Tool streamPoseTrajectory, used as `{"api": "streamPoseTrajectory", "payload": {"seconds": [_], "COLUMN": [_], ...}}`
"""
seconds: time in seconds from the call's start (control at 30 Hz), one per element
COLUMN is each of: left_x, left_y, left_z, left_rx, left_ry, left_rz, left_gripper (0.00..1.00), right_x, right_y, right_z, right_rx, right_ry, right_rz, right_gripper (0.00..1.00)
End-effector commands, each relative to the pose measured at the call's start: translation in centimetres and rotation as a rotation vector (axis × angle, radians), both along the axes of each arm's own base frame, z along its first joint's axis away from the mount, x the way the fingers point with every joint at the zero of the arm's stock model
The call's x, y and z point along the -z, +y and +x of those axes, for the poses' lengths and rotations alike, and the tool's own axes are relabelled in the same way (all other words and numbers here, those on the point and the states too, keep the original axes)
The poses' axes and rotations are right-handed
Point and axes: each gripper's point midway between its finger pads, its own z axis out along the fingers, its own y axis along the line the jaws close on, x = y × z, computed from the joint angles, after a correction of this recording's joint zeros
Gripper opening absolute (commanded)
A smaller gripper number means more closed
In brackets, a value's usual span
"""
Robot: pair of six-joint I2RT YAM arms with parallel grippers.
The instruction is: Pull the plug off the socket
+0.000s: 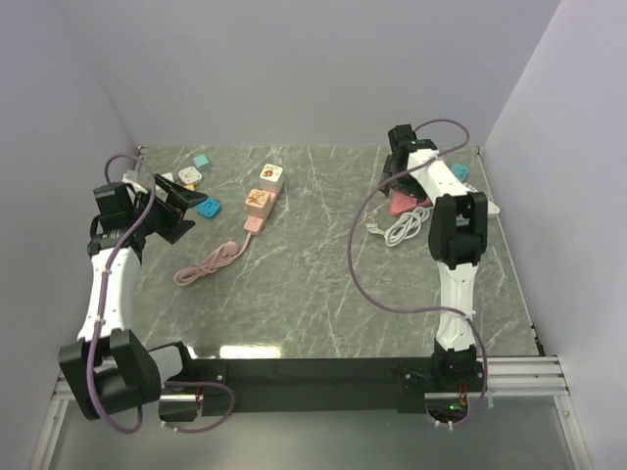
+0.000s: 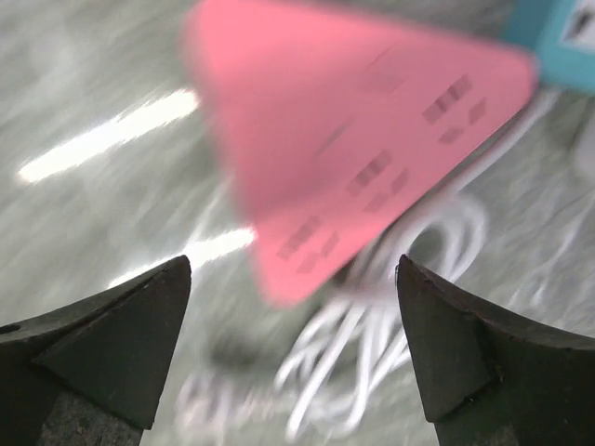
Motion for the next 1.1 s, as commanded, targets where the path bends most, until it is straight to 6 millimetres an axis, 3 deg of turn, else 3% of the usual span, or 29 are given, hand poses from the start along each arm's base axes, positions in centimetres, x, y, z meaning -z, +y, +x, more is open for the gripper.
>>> {"api": "streamPoseTrajectory", "payload": {"seconds": [0.0, 0.1, 0.13, 0.17, 0.23, 0.27, 0.33, 0.37, 0.4, 0.47, 0.5, 0.63, 0.73, 0.83, 0.9, 1.07], "left_x": [0.9, 1.3, 1.5, 1.8, 2.5, 3.0, 4.0, 4.4, 4.9, 5.8, 6.3, 9.6, 12.9, 14.7, 14.6, 16.5], "left_y": [0.5, 0.4, -0.4, -0.2, -1.6, -1.6, -2.7, -2.8, -2.9, -3.8, -5.0, -6.9, -7.9, -9.3, -10.8, -14.2], "left_z": [1.3, 3.7, 4.3, 6.1, 7.5, 9.5, 10.8, 12.8, 13.7, 16.1, 16.8, 20.6, 21.4, 21.0, 21.3, 18.9], "left_rx": [0.023, 0.03, 0.061, 0.053, 0.103, 0.1, 0.14, 0.142, 0.145, 0.177, 0.198, 0.237, 0.25, 0.288, 0.319, 0.453], "left_ry": [-0.002, 0.016, 0.017, 0.035, 0.06, 0.077, 0.11, 0.12, 0.131, 0.141, 0.147, 0.211, 0.283, 0.28, 0.207, 0.187], "left_rz": [0.081, 0.143, 0.164, 0.192, 0.23, 0.257, 0.305, 0.327, 0.346, 0.367, 0.388, 0.41, 0.432, 0.414, 0.388, 0.321], "left_gripper": [1.0, 1.0, 1.0, 1.0, 0.99, 0.99, 0.99, 0.99, 0.99, 0.99, 0.99, 0.98, 0.98, 0.95, 0.94, 0.92], "right_x": [-10.1, -12.9, -13.4, -15.0, -15.7, -17.1, -16.9, -18.2, -17.0, -18.1, -17.1, -17.7, -17.6, -17.0, -16.4, -15.4], "right_y": [7.7, 11.5, 12.1, 13.0, 15.1, 15.6, 17.3, 17.5, 17.8, 18.8, 18.7, 18.6, 17.8, 17.1, 16.9, 16.8], "right_z": [0.5, -1.6, -2.4, -3.2, -5.1, -6.1, -8.3, -9.4, -10.7, -12.7, -13.7, -16.8, -18.0, -18.7, -19.0, -19.4], "right_rx": [-0.205, -0.31, -0.323, -0.337, -0.379, -0.382, -0.422, -0.414, -0.424, -0.447, -0.448, -0.464, -0.449, -0.44, -0.439, -0.441], "right_ry": [-0.272, -0.328, -0.327, -0.353, -0.356, -0.383, -0.367, -0.394, -0.361, -0.387, -0.363, -0.374, -0.386, -0.384, -0.369, -0.346], "right_rz": [0.18, 0.224, 0.226, 0.246, 0.263, 0.288, 0.324, 0.346, 0.353, 0.39, 0.385, 0.401, 0.401, 0.394, 0.386, 0.384], "right_gripper": [0.98, 0.98, 0.98, 0.98, 0.99, 0.99, 0.99, 0.99, 0.99, 1.0, 1.0, 1.0, 1.0, 1.0, 1.0, 1.0]}}
